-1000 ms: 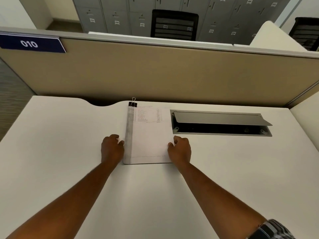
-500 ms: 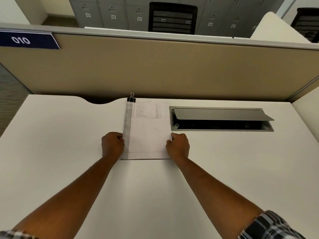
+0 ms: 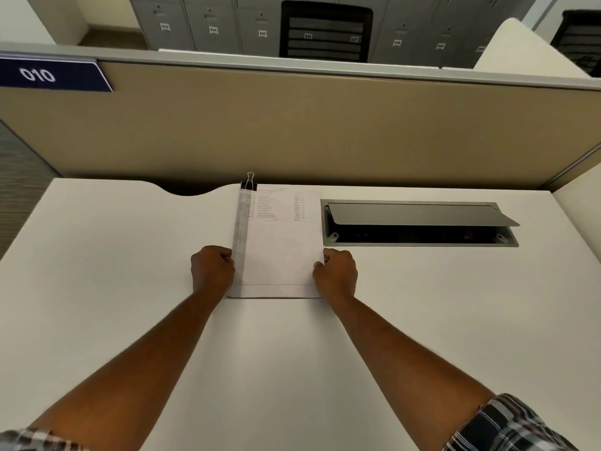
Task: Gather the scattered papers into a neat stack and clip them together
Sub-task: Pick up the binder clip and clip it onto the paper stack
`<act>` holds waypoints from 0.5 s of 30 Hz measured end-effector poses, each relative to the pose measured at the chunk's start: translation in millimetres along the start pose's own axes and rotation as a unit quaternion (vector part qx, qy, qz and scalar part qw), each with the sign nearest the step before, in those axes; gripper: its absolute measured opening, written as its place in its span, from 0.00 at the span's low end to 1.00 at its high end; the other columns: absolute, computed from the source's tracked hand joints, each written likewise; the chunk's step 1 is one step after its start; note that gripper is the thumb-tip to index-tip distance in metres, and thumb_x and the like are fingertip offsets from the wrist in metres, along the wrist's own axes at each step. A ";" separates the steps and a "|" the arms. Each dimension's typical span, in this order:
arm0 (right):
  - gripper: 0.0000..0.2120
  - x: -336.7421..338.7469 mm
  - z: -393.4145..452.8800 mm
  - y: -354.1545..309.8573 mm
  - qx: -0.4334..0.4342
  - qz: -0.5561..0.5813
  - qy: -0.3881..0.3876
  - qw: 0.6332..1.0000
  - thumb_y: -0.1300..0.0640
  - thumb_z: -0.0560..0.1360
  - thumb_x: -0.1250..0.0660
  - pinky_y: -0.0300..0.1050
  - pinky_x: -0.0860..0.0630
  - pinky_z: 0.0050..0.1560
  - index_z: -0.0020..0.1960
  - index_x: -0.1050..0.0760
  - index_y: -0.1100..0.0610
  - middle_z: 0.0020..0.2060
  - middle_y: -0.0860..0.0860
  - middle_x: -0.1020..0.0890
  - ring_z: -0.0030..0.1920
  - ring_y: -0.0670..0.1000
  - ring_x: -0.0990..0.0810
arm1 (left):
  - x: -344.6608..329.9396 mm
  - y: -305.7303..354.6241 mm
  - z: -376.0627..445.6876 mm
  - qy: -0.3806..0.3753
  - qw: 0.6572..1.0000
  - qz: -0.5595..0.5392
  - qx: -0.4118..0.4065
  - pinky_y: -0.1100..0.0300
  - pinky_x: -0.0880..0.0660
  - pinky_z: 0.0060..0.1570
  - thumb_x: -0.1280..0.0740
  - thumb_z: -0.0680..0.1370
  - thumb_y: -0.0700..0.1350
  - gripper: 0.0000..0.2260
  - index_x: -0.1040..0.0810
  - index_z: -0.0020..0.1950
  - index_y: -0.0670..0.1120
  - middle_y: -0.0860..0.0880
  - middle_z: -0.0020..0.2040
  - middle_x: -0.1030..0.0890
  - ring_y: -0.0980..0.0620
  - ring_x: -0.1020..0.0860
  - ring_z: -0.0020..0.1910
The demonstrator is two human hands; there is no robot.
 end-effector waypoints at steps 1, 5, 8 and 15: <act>0.12 -0.1 0.1 -0.3 0.002 0.000 -0.002 1.000 0.60 0.78 0.31 0.39 0.35 0.47 0.46 0.35 0.51 0.46 0.49 0.31 0.44 0.49 0.32 | 0.4 0.9 -0.6 -0.002 1.000 0.004 0.001 0.64 0.28 0.46 0.35 0.73 0.33 0.11 0.14 0.47 0.41 0.44 0.46 0.14 0.44 0.18 0.50; 0.20 2.8 -0.5 -2.2 0.010 0.001 -0.011 1.000 0.59 0.76 0.31 0.39 0.35 0.47 0.37 0.40 0.45 0.46 0.50 0.30 0.44 0.50 0.32 | 0.4 2.0 -3.3 -0.010 1.000 0.009 -0.009 0.63 0.27 0.43 0.36 0.73 0.32 0.10 0.14 0.41 0.40 0.44 0.40 0.15 0.42 0.18 0.46; 0.24 7.5 -3.9 -5.0 0.011 0.005 -0.022 1.000 0.58 0.75 0.31 0.39 0.35 0.43 0.33 0.45 0.46 0.44 0.52 0.31 0.41 0.52 0.32 | -1.1 4.4 -7.7 -0.034 0.999 0.027 -0.023 0.63 0.30 0.35 0.35 0.73 0.35 0.09 0.23 0.33 0.42 0.48 0.32 0.22 0.40 0.20 0.42; 0.11 19.2 -28.7 3.5 0.043 -0.040 -0.084 0.995 0.52 0.74 0.29 0.47 0.25 0.54 0.50 0.26 0.57 0.58 0.57 0.27 0.58 0.60 0.23 | -4.7 5.4 -42.2 -0.140 0.989 0.053 0.008 0.46 0.30 0.67 0.27 0.73 0.51 0.36 0.40 0.76 0.42 0.40 0.71 0.32 0.39 0.31 0.69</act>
Point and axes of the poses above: each hand's wrist, its own z-axis towards the middle knuckle, its own x-axis out of the back of the hand, y = z × x, the point moved 4 cm from there along z, towards the middle knuckle
